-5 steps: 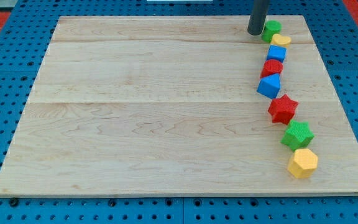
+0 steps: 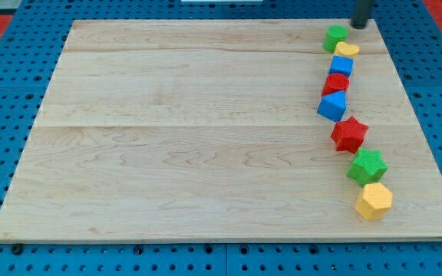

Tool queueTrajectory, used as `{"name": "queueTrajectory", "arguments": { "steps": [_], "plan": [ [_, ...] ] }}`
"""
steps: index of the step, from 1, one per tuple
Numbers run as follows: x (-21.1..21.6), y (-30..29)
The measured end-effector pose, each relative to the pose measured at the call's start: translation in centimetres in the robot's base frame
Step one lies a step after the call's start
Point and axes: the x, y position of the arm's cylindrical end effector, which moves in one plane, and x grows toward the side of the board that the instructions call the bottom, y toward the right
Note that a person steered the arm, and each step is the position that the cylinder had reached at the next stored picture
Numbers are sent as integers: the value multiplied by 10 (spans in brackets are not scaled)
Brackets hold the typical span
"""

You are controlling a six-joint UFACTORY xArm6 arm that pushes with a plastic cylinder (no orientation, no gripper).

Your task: Move the yellow heart to the left side of the yellow hexagon

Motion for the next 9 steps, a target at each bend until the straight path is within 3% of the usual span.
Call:
{"name": "queueTrajectory", "arguments": {
  "steps": [1,3,6,9],
  "plan": [
    [19,-2],
    [41,-68],
    [87,-23],
    [70,-122]
  ]
}}
